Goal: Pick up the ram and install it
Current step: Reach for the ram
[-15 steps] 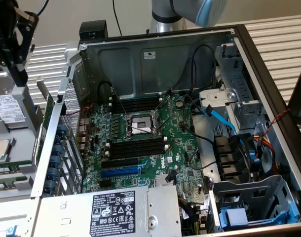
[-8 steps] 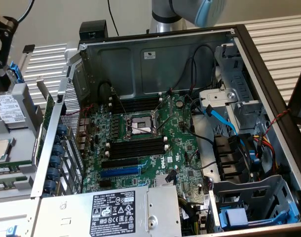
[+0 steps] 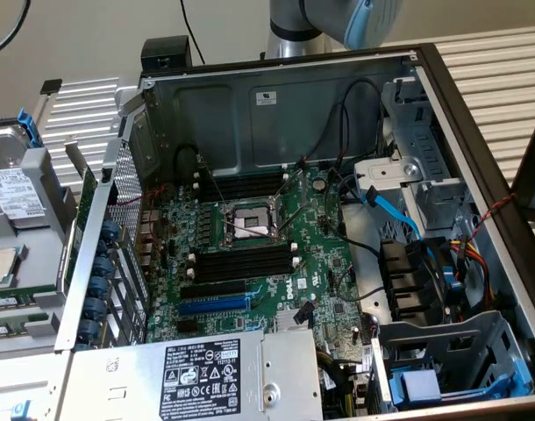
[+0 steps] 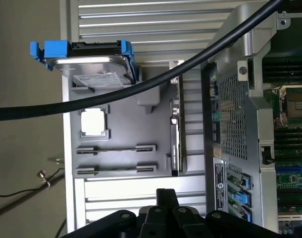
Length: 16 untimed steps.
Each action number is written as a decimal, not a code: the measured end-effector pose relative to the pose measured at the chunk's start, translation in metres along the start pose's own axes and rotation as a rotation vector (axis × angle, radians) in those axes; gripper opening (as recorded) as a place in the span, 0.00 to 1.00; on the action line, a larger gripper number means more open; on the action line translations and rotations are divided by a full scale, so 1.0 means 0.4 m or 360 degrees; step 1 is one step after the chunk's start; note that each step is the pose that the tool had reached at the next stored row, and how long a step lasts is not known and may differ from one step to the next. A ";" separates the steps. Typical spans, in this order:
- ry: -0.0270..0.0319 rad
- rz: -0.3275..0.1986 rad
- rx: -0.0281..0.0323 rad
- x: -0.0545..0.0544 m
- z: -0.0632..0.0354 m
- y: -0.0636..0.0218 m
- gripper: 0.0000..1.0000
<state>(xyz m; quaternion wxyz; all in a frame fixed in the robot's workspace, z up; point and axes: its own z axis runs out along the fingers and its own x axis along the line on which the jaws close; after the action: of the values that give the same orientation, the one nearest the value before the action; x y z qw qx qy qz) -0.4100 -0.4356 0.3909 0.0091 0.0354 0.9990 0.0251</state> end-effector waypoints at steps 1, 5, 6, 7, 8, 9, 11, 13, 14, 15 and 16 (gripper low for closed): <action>0.00012 0.0000 0.00001 0.010 0.000 -0.002 0.11; 0.00053 0.0000 0.00003 0.050 0.001 -0.009 0.11; 0.00071 0.0000 0.00005 0.060 0.001 -0.010 0.11; 0.00110 0.0001 0.00007 0.068 0.002 -0.011 0.11; 0.00200 0.0001 0.00013 0.074 0.002 -0.011 0.11; 0.00317 0.0002 0.00024 0.078 0.002 -0.012 0.11; 0.00367 0.0002 0.00026 0.079 0.002 -0.012 0.11; 0.00369 0.0002 0.00026 0.079 0.002 -0.012 0.11; 0.00369 0.0002 0.00026 0.079 0.002 -0.012 0.11; 0.00364 0.0002 0.00025 0.081 0.002 -0.010 0.11; 0.00355 0.0002 0.00026 0.083 0.002 -0.008 0.11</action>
<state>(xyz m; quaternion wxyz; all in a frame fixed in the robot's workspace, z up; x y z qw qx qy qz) -0.4434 -0.4365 0.3895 -0.0021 0.0358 0.9991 0.0247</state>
